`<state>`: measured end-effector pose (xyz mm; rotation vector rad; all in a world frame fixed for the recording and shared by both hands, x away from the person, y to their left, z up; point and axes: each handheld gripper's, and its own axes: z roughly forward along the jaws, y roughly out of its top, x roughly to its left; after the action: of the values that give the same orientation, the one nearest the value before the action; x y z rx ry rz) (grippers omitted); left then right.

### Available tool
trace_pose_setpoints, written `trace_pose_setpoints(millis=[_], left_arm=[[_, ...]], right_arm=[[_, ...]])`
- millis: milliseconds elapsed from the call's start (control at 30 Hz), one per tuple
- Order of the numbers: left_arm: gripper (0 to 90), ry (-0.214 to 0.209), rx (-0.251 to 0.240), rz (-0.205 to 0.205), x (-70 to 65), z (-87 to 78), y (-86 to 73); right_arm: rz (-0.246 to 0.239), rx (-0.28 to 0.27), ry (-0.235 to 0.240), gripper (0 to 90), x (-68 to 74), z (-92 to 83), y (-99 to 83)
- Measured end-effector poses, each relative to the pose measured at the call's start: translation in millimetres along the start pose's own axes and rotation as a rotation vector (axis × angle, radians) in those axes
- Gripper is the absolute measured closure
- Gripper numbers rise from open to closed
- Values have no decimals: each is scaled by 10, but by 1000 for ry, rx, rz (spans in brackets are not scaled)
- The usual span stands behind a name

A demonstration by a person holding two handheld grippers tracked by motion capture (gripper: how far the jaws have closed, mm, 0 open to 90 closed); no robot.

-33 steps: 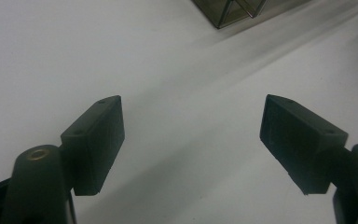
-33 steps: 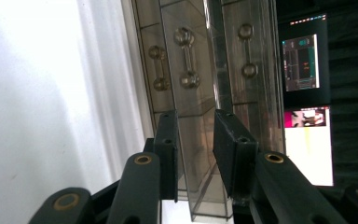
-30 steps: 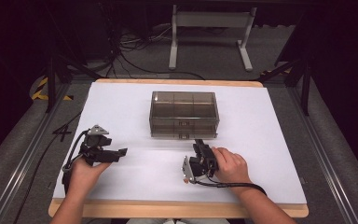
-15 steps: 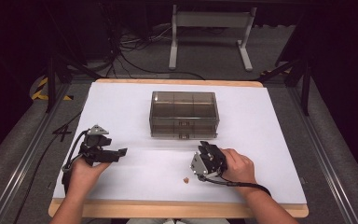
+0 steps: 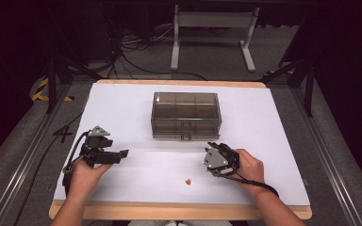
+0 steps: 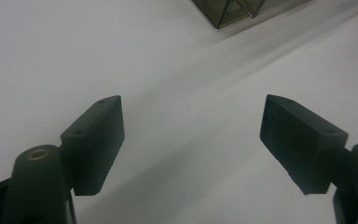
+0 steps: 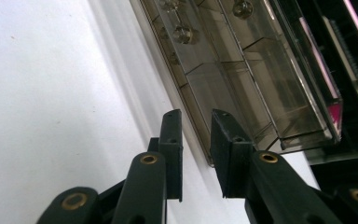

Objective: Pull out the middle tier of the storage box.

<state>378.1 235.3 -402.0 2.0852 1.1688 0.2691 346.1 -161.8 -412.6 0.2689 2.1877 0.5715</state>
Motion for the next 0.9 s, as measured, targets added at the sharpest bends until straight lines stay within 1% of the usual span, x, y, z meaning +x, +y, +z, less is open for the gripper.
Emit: trace_pose_setpoints(millis=[133, 333, 400, 433, 533, 600, 700, 733, 833, 900], left_arm=[[224, -1, 0, -1, 2, 0, -1], [224, 0, 1, -1, 1, -2, 0], [224, -1, 1, -2, 0, -2, 0], [224, -1, 1, -1, 0, -2, 0], [224, -1, 3, 2, 1, -2, 0], [224, -1, 2, 2, 1, 1, 1], [224, -3, 2, 1, 2, 3, 0], [224, -3, 2, 1, 2, 3, 0], [224, -3, 2, 1, 0, 2, 1], [224, -4, 0, 0, 2, 0, 0]], right_arm=[[54, -25, 43, 747, -71, -29, -38], [98, -47, 88, 747, -142, -54, -89], [102, -52, 91, 748, -152, -55, -97], [113, -55, 111, 750, -167, -60, -111], [129, -56, 132, 750, -194, -63, -131], [139, -54, 162, 774, -216, -67, -144], [162, -65, 213, 781, -256, -69, -157], [162, -65, 213, 781, -256, -69, -157], [177, -66, 251, 778, -301, -68, -157], [190, -79, 274, 775, -336, -76, -159]])
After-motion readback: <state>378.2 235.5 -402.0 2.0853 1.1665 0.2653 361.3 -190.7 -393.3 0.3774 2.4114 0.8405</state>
